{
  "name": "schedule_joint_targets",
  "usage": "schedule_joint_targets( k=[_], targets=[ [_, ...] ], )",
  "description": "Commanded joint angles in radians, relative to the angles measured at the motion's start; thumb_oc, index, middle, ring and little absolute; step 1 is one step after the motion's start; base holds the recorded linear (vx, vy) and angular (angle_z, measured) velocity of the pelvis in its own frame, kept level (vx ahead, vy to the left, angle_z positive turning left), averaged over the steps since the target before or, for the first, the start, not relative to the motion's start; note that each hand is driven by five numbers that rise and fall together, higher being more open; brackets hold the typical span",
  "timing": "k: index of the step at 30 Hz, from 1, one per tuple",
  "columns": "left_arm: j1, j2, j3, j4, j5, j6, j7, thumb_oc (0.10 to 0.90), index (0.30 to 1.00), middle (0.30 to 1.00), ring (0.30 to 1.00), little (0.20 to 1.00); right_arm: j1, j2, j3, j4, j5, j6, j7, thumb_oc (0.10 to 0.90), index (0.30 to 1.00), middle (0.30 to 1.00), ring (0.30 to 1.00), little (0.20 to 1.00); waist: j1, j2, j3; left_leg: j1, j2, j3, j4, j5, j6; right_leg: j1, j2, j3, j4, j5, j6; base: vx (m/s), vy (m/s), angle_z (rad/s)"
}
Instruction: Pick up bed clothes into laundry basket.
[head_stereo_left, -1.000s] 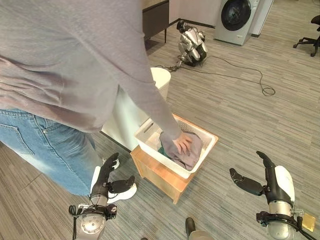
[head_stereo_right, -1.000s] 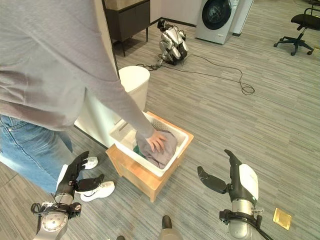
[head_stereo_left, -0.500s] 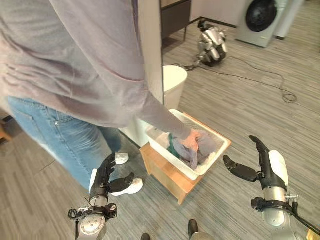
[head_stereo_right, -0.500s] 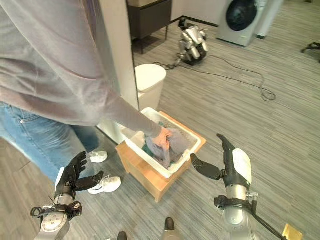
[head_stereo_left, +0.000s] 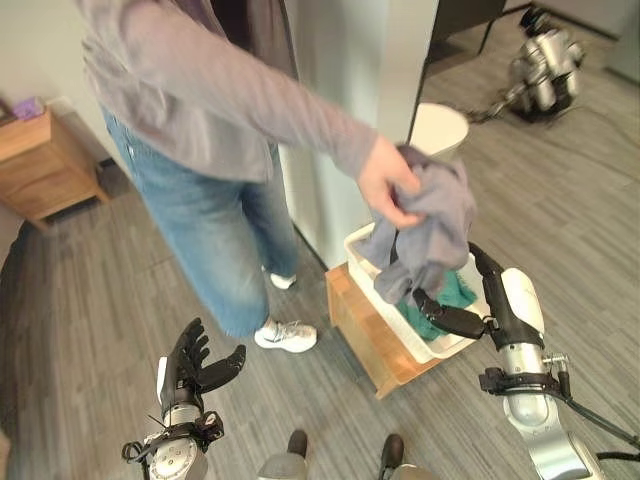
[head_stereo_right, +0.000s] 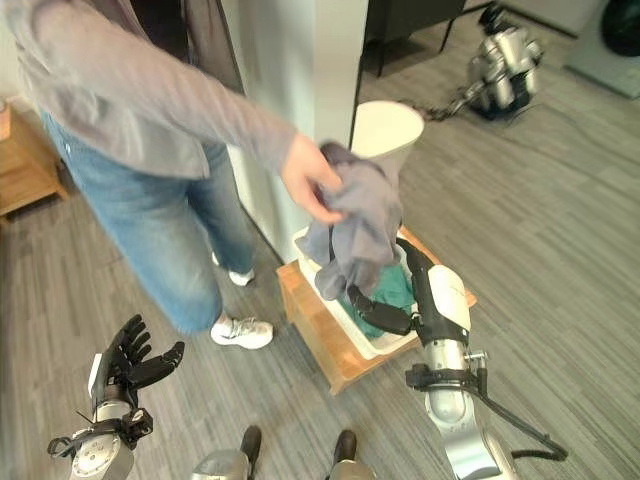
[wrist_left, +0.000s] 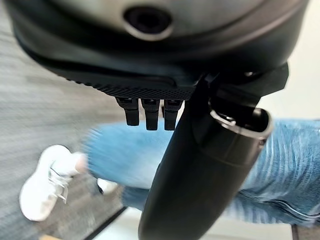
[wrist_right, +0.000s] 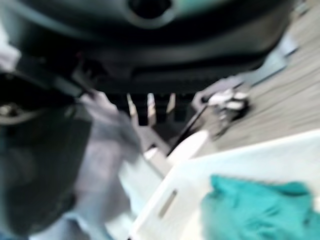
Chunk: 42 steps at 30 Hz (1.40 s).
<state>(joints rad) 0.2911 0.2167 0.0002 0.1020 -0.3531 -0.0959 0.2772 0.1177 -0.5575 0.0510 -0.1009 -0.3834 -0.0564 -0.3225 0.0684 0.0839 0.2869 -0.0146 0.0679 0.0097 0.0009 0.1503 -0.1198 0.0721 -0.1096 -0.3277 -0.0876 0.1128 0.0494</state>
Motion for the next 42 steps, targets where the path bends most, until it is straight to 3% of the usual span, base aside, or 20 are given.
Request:
schedule_joint_targets(
  k=[1, 2, 3, 4, 7, 8, 10, 13, 14, 16, 22, 23, 25, 26, 27, 28, 30, 36, 39, 42],
  targets=[
    [-0.047, 0.077, 0.068, -0.103, 0.004, -0.137, 0.023, 0.800, 0.900, 0.900, 0.900, 0.900, -0.125, -0.029, -0.011, -0.105, -0.016, -0.080, -0.074, 0.800, 0.900, 0.900, 0.900, 0.900, -0.042, -0.077, -0.040, -0.007, 0.137, 0.271, 0.249, -0.158, 0.015, 0.052, -0.033, 0.024, 0.011, -0.186, 0.010, -0.16, -0.091, 0.72],
    [-0.047, 0.077, 0.069, -0.104, 0.004, -0.137, 0.023, 0.800, 0.900, 0.900, 0.900, 0.900, -0.126, -0.028, -0.010, -0.105, -0.016, -0.080, -0.074, 0.800, 0.900, 0.900, 0.900, 0.900, -0.042, -0.077, -0.040, -0.011, 0.138, 0.271, 0.250, -0.155, 0.016, 0.049, -0.033, 0.024, 0.010, -0.182, 0.010, -0.19, -0.105, 0.44],
    [-0.055, 0.073, 0.076, -0.090, 0.006, -0.140, 0.034, 0.800, 0.900, 0.900, 0.900, 0.900, -0.135, -0.015, -0.015, -0.103, 0.004, -0.085, -0.073, 0.800, 0.900, 0.900, 0.900, 0.900, -0.066, -0.086, -0.053, 0.049, 0.167, 0.323, 0.364, -0.177, 0.005, 0.040, -0.038, -0.021, 0.017, -0.173, -0.011, -0.29, -0.112, 0.46],
    [-0.071, 0.072, 0.077, -0.071, 0.003, -0.139, 0.044, 0.800, 0.900, 0.900, 0.900, 0.900, -0.133, -0.004, -0.023, -0.102, 0.034, -0.091, -0.058, 0.800, 0.900, 0.900, 0.900, 0.900, -0.108, -0.093, -0.079, 0.146, 0.227, 0.396, 0.427, -0.177, -0.017, 0.022, -0.044, -0.095, 0.023, -0.166, -0.029, -0.27, -0.120, 0.65],
    [-0.083, 0.073, 0.076, -0.057, 0.006, -0.136, 0.052, 0.800, 0.900, 0.900, 0.900, 0.900, -0.129, 0.005, -0.034, -0.100, 0.061, -0.097, -0.049, 0.800, 0.900, 0.900, 0.900, 0.900, -0.154, -0.085, -0.111, 0.234, 0.289, 0.442, 0.443, -0.165, -0.062, 0.013, -0.033, -0.150, 0.023, -0.187, -0.042, -0.20, -0.001, 1.21],
    [-0.098, 0.079, 0.072, -0.051, 0.016, -0.130, 0.059, 0.800, 0.900, 0.900, 0.900, 0.900, -0.117, 0.012, -0.053, -0.096, 0.077, -0.102, -0.047, 0.800, 0.900, 0.900, 0.900, 0.900, -0.193, -0.083, -0.133, 0.282, 0.326, 0.506, 0.406, -0.123, -0.078, -0.012, -0.048, -0.219, 0.040, -0.174, -0.048, -0.13, 0.040, 0.89],
    [-0.098, 0.077, 0.062, -0.054, 0.024, -0.127, 0.068, 0.800, 0.900, 0.900, 0.900, 0.900, -0.104, 0.013, -0.066, -0.101, 0.085, -0.104, -0.047, 0.800, 0.900, 0.900, 0.900, 0.900, -0.214, -0.075, -0.145, 0.298, 0.329, 0.512, 0.349, -0.108, -0.090, -0.014, -0.049, -0.252, 0.052, -0.179, -0.046, -0.13, 0.156, 0.96],
    [-0.099, 0.065, 0.045, -0.060, 0.027, -0.124, 0.051, 0.800, 0.900, 0.900, 0.900, 0.900, -0.083, 0.024, -0.082, -0.088, 0.104, -0.106, -0.038, 0.800, 0.900, 0.900, 0.900, 0.900, -0.237, -0.067, -0.163, 0.314, 0.271, 0.517, 0.208, -0.198, -0.074, -0.034, -0.067, -0.267, 0.066, -0.144, -0.025, -0.08, 0.235, 1.27],
    [-0.099, 0.050, 0.038, -0.062, 0.007, -0.124, 0.043, 0.800, 0.900, 0.900, 0.900, 0.900, -0.074, 0.038, -0.080, -0.087, 0.115, -0.106, -0.028, 0.800, 0.900, 0.900, 0.900, 0.900, -0.238, -0.078, -0.165, 0.324, 0.231, 0.513, 0.138, -0.260, -0.048, -0.049, -0.092, -0.263, 0.070, -0.114, -0.006, -0.10, 0.272, 0.56],
    [-0.100, 0.053, 0.039, -0.064, 0.011, -0.122, 0.041, 0.800, 0.900, 0.900, 0.900, 0.900, -0.066, 0.053, -0.081, -0.087, 0.124, -0.111, -0.024, 0.800, 0.900, 0.900, 0.900, 0.900, -0.234, -0.094, -0.168, 0.333, 0.197, 0.507, 0.088, -0.297, -0.022, -0.058, -0.115, -0.265, 0.074, -0.090, 0.015, -0.10, 0.215, 0.32],
    [-0.088, 0.064, 0.057, -0.066, 0.039, -0.111, 0.035, 0.800, 0.900, 0.900, 0.900, 0.900, -0.041, 0.123, -0.059, -0.081, 0.126, -0.102, 0.002, 0.800, 0.900, 0.900, 0.900, 0.900, -0.202, -0.139, -0.143, 0.346, 0.111, 0.484, -0.032, -0.309, 0.031, -0.107, -0.161, -0.233, 0.174, -0.035, 0.086, -0.12, 0.184, 0.49],
    [-0.099, 0.075, 0.046, -0.075, 0.045, -0.113, 0.049, 0.800, 0.900, 0.900, 0.900, 0.900, -0.042, 0.135, -0.053, -0.074, 0.125, -0.096, 0.004, 0.800, 0.900, 0.900, 0.900, 0.900, -0.208, -0.156, -0.120, 0.350, 0.092, 0.457, -0.064, -0.306, 0.046, -0.144, -0.181, -0.161, 0.258, -0.005, 0.151, -0.08, 0.155, -0.05],
    [-0.112, 0.082, 0.039, -0.078, 0.047, -0.118, 0.056, 0.800, 0.900, 0.900, 0.900, 0.900, -0.046, 0.139, -0.053, -0.065, 0.126, -0.093, 0.001, 0.800, 0.900, 0.900, 0.900, 0.900, -0.217, -0.171, -0.111, 0.331, 0.084, 0.453, -0.075, -0.286, 0.052, -0.170, -0.186, -0.110, 0.278, 0.003, 0.166, -0.15, 0.080, 0.31],
    [-0.116, 0.089, 0.032, -0.083, 0.049, -0.124, 0.060, 0.800, 0.900, 0.900, 0.900, 0.900, -0.044, 0.144, -0.056, -0.067, 0.124, -0.094, 0.002, 0.800, 0.900, 0.900, 0.900, 0.900, -0.226, -0.175, -0.109, 0.318, 0.084, 0.425, -0.081, -0.286, 0.055, -0.184, -0.166, -0.025, 0.283, -0.014, 0.174, -0.15, 0.127, 0.72],
    [-0.126, 0.101, 0.007, -0.095, 0.049, -0.135, 0.055, 0.800, 0.900, 0.900, 0.900, 0.900, -0.013, 0.148, -0.077, -0.073, 0.130, -0.098, 0.003, 0.800, 0.900, 0.900, 0.900, 0.900, -0.249, -0.172, -0.106, 0.287, 0.080, 0.341, -0.088, -0.284, 0.059, -0.181, -0.096, 0.157, 0.264, -0.087, 0.174, -0.05, 0.121, 0.84],
    [-0.126, 0.101, 0.006, -0.095, 0.049, -0.135, 0.056, 0.800, 0.900, 0.900, 0.900, 0.900, -0.013, 0.149, -0.077, -0.073, 0.130, -0.098, 0.003, 0.800, 0.900, 0.900, 0.900, 0.900, -0.250, -0.174, -0.108, 0.282, 0.079, 0.340, -0.088, -0.278, 0.059, -0.184, -0.097, 0.156, 0.261, -0.082, 0.172, -0.02, 0.120, 1.71],
    [-0.148, 0.128, -0.017, -0.091, 0.058, -0.140, 0.043, 0.800, 0.900, 0.900, 0.900, 0.900, 0.004, 0.158, -0.084, -0.067, 0.131, -0.097, 0.000, 0.800, 0.900, 0.900, 0.900, 0.900, -0.243, -0.175, -0.099, 0.227, 0.067, 0.222, -0.088, -0.268, 0.061, -0.150, -0.073, 0.284, 0.234, -0.104, 0.157, 0.00, 0.003, 2.00],
    [-0.162, 0.150, 0.007, -0.067, 0.085, -0.140, 0.054, 0.800, 0.900, 0.900, 0.900, 0.900, -0.021, 0.166, -0.058, -0.054, 0.116, -0.099, 0.014, 0.800, 0.900, 0.900, 0.900, 0.900, -0.214, -0.190, -0.093, 0.168, 0.046, 0.101, -0.088, -0.242, 0.061, -0.115, -0.062, 0.375, 0.190, -0.106, 0.152, 0.04, -0.061, 1.33],
    [-0.159, 0.155, 0.021, -0.048, 0.082, -0.145, 0.074, 0.800, 0.900, 0.900, 0.900, 0.900, -0.052, 0.156, -0.024, -0.039, 0.113, -0.098, 0.017, 0.800, 0.900, 0.900, 0.900, 0.900, -0.201, -0.192, -0.084, 0.149, 0.027, 0.020, -0.088, -0.238, 0.062, -0.127, -0.003, 0.502, 0.133, -0.135, 0.127, 0.07, -0.049, 0.71],
    [-0.157, 0.155, 0.036, -0.046, 0.083, -0.145, 0.072, 0.800, 0.900, 0.900, 0.900, 0.900, -0.082, 0.156, -0.009, -0.039, 0.121, -0.099, 0.013, 0.800, 0.900, 0.900, 0.900, 0.900, -0.185, -0.200, -0.082, 0.156, 0.022, 0.012, -0.088, -0.239, 0.057, -0.095, -0.034, 0.469, 0.085, -0.118, 0.125, 0.03, -0.125, 0.89]
  ],
)
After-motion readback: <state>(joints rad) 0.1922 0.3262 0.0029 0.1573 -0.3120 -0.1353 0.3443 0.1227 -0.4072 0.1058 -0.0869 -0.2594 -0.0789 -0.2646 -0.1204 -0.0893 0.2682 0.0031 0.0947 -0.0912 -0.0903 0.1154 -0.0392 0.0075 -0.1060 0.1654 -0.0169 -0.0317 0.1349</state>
